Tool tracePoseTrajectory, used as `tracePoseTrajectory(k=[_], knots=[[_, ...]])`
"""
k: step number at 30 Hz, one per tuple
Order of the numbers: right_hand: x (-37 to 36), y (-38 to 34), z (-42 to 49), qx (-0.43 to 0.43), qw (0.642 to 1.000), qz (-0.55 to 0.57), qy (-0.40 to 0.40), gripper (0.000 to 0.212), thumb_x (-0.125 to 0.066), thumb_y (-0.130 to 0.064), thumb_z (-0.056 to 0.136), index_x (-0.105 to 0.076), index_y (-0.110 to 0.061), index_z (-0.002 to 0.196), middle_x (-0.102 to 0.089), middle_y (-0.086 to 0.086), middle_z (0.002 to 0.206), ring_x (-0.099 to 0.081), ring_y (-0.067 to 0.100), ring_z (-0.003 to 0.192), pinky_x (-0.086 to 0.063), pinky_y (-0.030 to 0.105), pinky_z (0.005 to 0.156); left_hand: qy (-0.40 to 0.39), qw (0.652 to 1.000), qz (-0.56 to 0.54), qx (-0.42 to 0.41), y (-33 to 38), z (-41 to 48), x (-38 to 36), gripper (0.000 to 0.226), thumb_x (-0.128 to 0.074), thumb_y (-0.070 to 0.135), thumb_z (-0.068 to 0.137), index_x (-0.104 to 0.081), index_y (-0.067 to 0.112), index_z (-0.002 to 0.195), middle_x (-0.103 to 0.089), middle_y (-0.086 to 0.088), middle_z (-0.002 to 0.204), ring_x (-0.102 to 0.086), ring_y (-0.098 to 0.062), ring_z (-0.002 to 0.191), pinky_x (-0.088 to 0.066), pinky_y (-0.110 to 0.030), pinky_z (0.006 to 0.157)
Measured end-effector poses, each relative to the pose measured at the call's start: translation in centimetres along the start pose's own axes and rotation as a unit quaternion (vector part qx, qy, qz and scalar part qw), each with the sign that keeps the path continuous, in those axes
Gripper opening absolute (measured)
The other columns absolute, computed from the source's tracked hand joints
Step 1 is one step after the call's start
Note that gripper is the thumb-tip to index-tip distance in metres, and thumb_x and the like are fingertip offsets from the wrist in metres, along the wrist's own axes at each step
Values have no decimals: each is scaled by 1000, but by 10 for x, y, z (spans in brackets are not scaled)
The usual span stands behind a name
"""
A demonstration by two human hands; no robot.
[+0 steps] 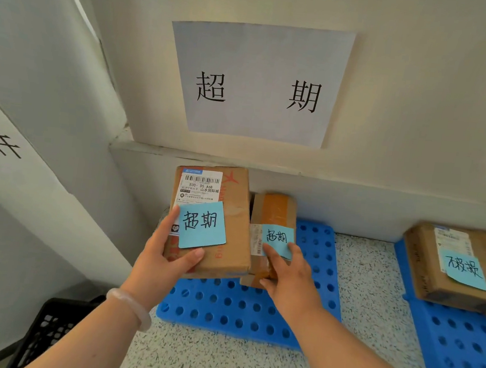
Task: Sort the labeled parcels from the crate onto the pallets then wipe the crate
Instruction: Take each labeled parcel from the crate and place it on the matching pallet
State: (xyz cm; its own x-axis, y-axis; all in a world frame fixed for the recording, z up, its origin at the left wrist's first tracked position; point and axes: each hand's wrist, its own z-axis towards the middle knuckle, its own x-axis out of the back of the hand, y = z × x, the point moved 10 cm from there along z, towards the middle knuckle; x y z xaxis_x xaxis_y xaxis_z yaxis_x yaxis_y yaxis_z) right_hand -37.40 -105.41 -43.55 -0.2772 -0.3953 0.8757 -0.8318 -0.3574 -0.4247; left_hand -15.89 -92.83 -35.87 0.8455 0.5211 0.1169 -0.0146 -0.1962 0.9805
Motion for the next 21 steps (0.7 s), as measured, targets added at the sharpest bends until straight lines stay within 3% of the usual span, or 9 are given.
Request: tracePoseTrajectory(k=[5,9,12,16,19,21], knots=[[-11,-16,6,22,999,1,-34,76,-55,-41,95,-5,-47,151,18,2,160,-8,28,145,-29,42,114,7,1000,15,1,-1,2,7,81,-75,16,80,-32,60,133,-50,16,130,-57,-8,111,-55,-16,68],[-12,-17,4,35,998,-8,-48,81,-55,-47,93,2,-47,151,21,1,160,-15,29,144,-34,42,113,0,1000,25,-4,0,0,0,80,-75,18,81,-31,59,133,-49,19,129,-56,-3,111,-54,-14,68],[1,-13,-3,40,999,9,-23,79,-53,-48,94,0,-45,152,13,-1,162,-14,25,146,-32,42,114,-14,999,29,-7,4,-1,-12,79,-74,17,82,-30,58,134,-49,23,125,-56,-1,107,-53,-13,67],[31,6,-17,28,994,93,56,67,-49,-28,99,-12,-43,153,-7,-6,163,-17,18,147,-31,37,113,-40,999,33,-12,8,-4,-34,81,-74,19,82,-29,58,136,-48,22,127,-56,-5,110,-53,-13,67],[62,27,-35,3,971,195,137,54,-42,-22,103,-24,-37,151,-25,-7,159,-23,10,144,-23,26,112,-71,997,39,-7,11,-10,-59,83,-76,20,81,-27,59,136,-45,23,126,-55,-9,112,-55,-16,69],[81,40,-51,-19,941,288,176,48,-39,-27,104,-28,-40,149,-33,-6,154,-28,8,141,-24,27,113,-89,994,62,-14,15,-15,-77,84,-76,23,81,-25,60,137,-41,29,122,-53,-8,114,-55,-20,80]])
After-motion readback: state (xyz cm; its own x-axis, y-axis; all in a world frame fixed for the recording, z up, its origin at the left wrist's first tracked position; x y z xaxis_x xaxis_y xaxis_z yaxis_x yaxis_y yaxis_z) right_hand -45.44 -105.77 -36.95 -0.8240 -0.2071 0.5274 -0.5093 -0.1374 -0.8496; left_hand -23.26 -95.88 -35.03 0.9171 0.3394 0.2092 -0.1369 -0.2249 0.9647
